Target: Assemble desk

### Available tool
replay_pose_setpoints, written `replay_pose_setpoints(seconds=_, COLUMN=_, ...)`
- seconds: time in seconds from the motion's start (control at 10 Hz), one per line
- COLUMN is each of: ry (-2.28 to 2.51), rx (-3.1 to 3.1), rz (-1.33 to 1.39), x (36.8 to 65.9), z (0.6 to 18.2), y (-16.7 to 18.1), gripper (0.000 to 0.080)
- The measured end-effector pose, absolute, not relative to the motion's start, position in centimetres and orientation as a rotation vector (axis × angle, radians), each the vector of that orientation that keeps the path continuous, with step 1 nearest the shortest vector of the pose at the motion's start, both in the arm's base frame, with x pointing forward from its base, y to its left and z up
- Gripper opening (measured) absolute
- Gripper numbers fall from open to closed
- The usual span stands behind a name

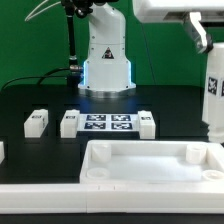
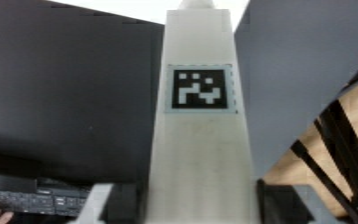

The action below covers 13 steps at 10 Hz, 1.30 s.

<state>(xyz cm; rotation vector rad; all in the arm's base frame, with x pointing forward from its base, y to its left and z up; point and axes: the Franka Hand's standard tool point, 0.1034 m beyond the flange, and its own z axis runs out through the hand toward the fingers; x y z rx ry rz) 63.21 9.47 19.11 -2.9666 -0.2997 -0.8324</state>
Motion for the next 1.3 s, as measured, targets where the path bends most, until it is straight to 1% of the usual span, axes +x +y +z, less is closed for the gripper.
replay_pose_setpoints(seconds=0.3, ry=-0.301, rx=-2.974, rz=-0.810, x=63.1, z=17.0, y=9.2, gripper=0.0291)
replay_pose_setpoints(seconds=0.7, ry=-0.300, rx=-2.979, rz=-0.776, x=63.2, z=15.2, y=9.5, gripper=0.0291)
replay_pose_setpoints(seconds=0.8, ry=-0.299, rx=-2.980, rz=-0.769, x=63.2, z=14.8, y=9.5, gripper=0.0291)
replay_pose_setpoints(seconds=1.1, ry=-0.300, rx=-2.975, rz=-0.779, x=63.9, z=14.7, y=9.7, gripper=0.0291)
replay_pose_setpoints(seconds=1.3, ry=-0.305, rx=-2.976, rz=-0.766, x=63.8, z=14.0, y=10.1, gripper=0.0291)
